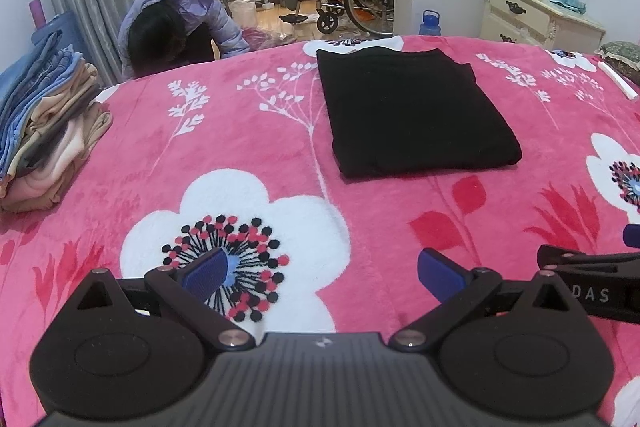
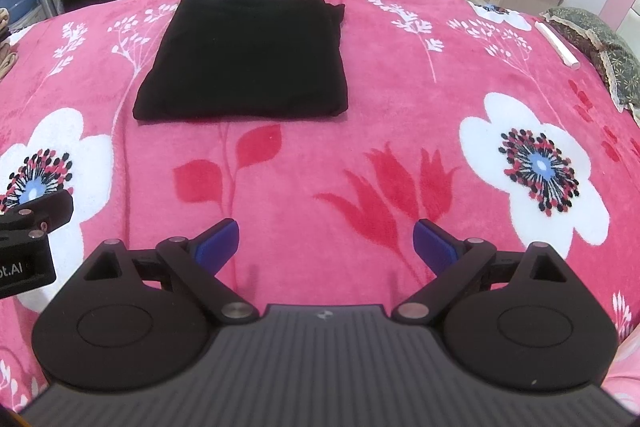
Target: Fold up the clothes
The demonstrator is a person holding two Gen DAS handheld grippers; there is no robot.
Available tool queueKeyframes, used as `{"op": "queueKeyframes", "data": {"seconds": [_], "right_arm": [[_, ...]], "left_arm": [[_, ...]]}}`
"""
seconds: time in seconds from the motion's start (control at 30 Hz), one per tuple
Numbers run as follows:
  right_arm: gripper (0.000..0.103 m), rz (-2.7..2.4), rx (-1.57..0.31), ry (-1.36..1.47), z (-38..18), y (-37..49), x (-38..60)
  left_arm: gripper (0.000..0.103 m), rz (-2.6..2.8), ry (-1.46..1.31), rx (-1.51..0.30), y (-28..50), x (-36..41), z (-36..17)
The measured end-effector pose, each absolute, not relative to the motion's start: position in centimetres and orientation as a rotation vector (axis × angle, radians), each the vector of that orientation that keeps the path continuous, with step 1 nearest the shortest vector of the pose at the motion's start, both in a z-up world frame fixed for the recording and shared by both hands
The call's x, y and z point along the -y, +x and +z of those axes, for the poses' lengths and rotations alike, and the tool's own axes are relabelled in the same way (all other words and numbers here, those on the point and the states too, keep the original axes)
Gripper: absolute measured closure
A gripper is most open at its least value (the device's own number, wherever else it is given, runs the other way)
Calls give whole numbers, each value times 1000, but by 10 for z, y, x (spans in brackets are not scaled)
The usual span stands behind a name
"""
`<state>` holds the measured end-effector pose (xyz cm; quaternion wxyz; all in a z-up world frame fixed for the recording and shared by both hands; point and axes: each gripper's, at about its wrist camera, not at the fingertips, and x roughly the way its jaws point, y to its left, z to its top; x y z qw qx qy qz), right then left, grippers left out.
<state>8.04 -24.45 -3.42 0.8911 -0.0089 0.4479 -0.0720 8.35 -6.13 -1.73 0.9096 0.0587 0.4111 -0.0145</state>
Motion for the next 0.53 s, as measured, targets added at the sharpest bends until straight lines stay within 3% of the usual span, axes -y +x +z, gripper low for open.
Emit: {"op": "queueKeyframes", "data": {"seconds": [0.53], "right_arm": [[6, -144, -929, -23, -35, 81, 248]], "left_arm": [[1, -24, 118, -858, 85, 59, -19]]}}
